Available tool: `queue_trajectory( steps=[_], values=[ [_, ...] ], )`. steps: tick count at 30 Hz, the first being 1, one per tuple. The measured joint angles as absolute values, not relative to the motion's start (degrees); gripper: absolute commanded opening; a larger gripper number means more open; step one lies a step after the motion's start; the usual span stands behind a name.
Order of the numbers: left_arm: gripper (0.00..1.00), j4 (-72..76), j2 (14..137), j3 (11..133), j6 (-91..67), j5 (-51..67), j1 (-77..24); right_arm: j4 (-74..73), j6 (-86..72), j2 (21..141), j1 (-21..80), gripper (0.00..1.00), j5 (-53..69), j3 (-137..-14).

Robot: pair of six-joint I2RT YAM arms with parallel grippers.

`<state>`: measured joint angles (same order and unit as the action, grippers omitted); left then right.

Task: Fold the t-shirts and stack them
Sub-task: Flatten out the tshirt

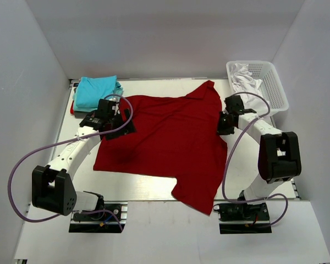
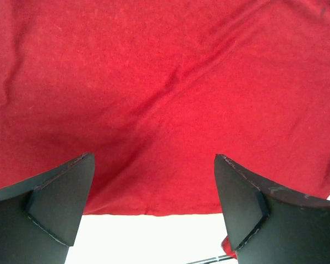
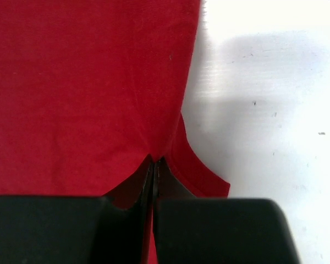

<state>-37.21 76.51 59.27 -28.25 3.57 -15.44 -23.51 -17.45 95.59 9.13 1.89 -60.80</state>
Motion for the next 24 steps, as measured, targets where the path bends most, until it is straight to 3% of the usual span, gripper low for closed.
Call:
queue_trajectory(
  steps=[8,18,24],
  values=[
    [1.0,-38.5,76.51,59.59,-27.83,2.9,-15.44,-29.41,-21.56,96.47,18.28,0.0,-1.45,-69.89],
    [1.0,-41.41,76.53,59.75,-27.68,1.85,-15.44,-35.79,-26.33,117.67,33.47,0.0,-4.86,-94.3],
    [1.0,-43.38,77.01,60.25,-27.64,0.89,-15.44,-40.47,-27.66,127.7,39.94,0.34,-6.48,-105.67]
  ],
)
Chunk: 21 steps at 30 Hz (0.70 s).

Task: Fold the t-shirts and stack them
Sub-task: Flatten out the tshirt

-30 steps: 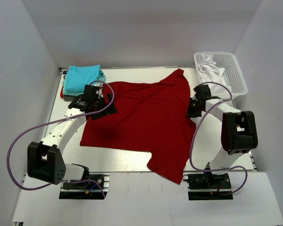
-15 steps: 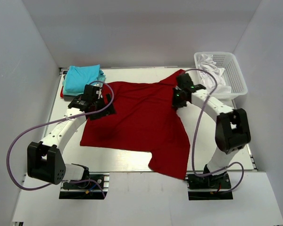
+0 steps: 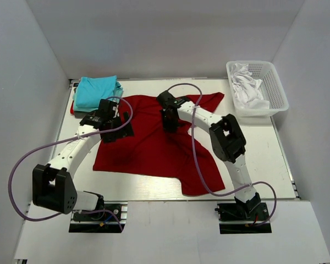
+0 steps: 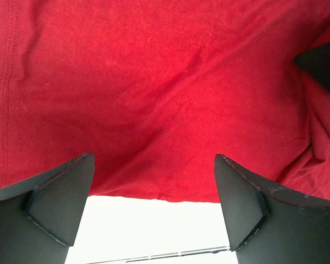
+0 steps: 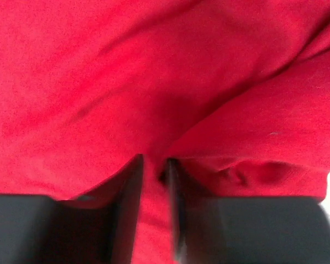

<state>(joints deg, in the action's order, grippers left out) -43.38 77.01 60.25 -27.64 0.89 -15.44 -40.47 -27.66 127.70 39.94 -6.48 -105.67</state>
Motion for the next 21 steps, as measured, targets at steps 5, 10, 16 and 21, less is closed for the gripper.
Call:
queue_trajectory(
  steps=[5,10,16,21],
  values=[
    [1.0,-43.05,79.68,61.47,-27.64,1.39,-15.44,-41.63,-26.68,123.72,42.09,0.86,-7.55,-103.0],
    [1.0,-41.28,83.94,61.91,-27.9,2.66,-15.44,-40.36,-26.0,109.86,40.18,0.89,-8.93,-92.9],
    [1.0,-38.54,88.05,62.37,-28.49,4.03,-15.51,-36.62,-25.76,95.74,33.39,0.85,-7.09,-78.28],
    [1.0,-35.35,92.36,64.49,-28.53,5.45,-15.51,-34.5,-24.8,97.43,28.18,0.78,-1.39,-74.3]
  ],
)
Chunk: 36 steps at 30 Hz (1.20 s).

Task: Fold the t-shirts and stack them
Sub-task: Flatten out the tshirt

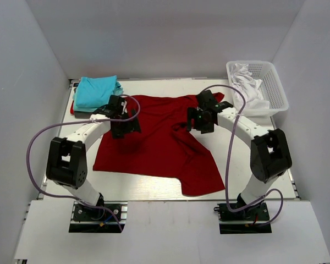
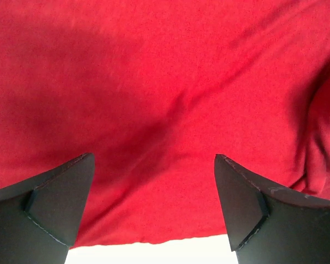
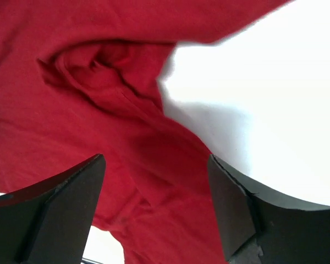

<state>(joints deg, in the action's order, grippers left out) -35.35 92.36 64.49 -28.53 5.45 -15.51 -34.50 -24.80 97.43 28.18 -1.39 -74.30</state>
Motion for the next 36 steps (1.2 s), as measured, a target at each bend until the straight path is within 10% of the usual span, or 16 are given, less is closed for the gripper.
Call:
queue_trajectory(
  steps=[9,13,14,17,33,36],
  values=[
    [1.0,-32.38,100.12,65.58,-28.67,6.2,-15.51,-29.54,-22.5,106.0,27.75,0.71,8.05,-76.69],
    [1.0,-32.18,101.73,65.58,-28.97,5.72,-15.51,-28.4,-21.85,106.34,27.73,0.4,9.61,-76.69],
    [1.0,-32.12,102.1,65.58,-28.99,5.45,-15.51,-28.01,-21.74,106.34,27.7,0.15,9.65,-76.64],
    [1.0,-31.81,102.87,65.58,-29.23,4.91,-15.51,-27.38,-22.04,106.34,27.64,0.0,9.26,-75.72],
    [1.0,-30.59,102.67,64.75,-30.61,3.11,-15.49,-28.14,-24.16,94.52,21.19,0.0,-0.89,-63.53],
    [1.0,-30.57,102.67,64.75,-30.7,3.11,-15.49,-26.37,-22.72,93.45,21.02,0.58,1.85,-63.59]
  ],
)
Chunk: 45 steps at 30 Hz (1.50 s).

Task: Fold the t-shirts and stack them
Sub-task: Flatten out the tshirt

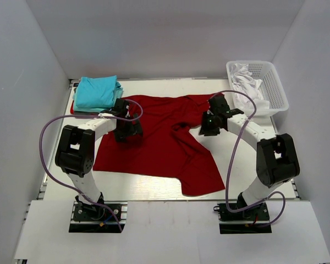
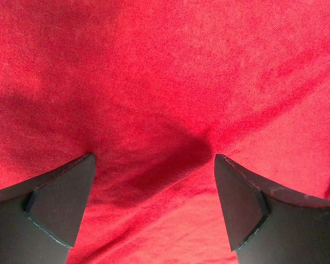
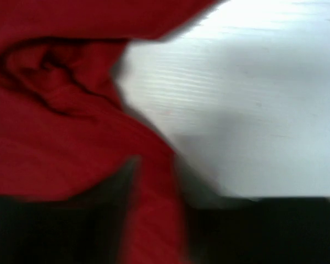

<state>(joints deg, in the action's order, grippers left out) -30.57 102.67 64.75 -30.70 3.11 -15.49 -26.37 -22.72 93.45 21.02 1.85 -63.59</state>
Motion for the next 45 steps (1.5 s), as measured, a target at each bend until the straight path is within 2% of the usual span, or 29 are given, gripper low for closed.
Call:
queue_trajectory(
  steps=[2,3,14,18,21,22,23,25,26,27,36,45],
  values=[
    [1.0,-30.57,102.67,64.75,-30.72,3.11,-15.49,-25.04,-21.52,93.62,21.28,0.76,3.99,-63.68],
    [1.0,-30.57,102.67,64.75,-30.72,3.11,-15.49,-24.84,-20.95,93.84,21.47,0.9,5.06,-64.01],
    [1.0,-30.59,102.67,64.77,-30.79,3.03,-15.49,-19.9,-19.9,102.13,23.99,0.9,10.74,-69.73],
    [1.0,-30.57,102.67,64.77,-30.87,2.98,-15.49,-19.46,-20.58,104.75,25.63,0.77,10.7,-71.07],
    [1.0,-30.59,102.67,64.77,-30.89,2.98,-15.49,-19.53,-20.86,105.78,26.72,0.63,10.66,-71.37],
    [1.0,-30.59,102.67,64.77,-30.89,2.94,-15.49,-19.62,-21.02,105.89,27.05,0.55,10.41,-71.37],
    [1.0,-30.59,102.67,64.77,-30.89,2.9,-15.49,-19.79,-21.15,105.91,27.38,0.34,9.89,-71.37],
    [1.0,-30.61,102.67,64.75,-30.92,2.85,-15.49,-19.92,-21.71,105.89,27.68,0.19,8.62,-71.26],
    [1.0,-30.61,102.67,64.77,-30.92,2.85,-15.49,-19.86,-22.09,105.84,27.73,0.06,7.86,-71.0],
    [1.0,-30.61,102.67,64.77,-30.92,2.79,-15.49,-19.94,-22.52,105.73,27.7,0.03,6.98,-70.59],
    [1.0,-30.61,102.78,64.77,-31.27,1.85,-15.51,-24.56,-25.58,100.6,25.45,0.0,-4.69,-66.72],
    [1.0,-31.99,103.85,66.19,-31.99,0.21,-15.66,-29.39,-29.43,92.14,16.32,0.0,-14.39,-57.74]
  ],
)
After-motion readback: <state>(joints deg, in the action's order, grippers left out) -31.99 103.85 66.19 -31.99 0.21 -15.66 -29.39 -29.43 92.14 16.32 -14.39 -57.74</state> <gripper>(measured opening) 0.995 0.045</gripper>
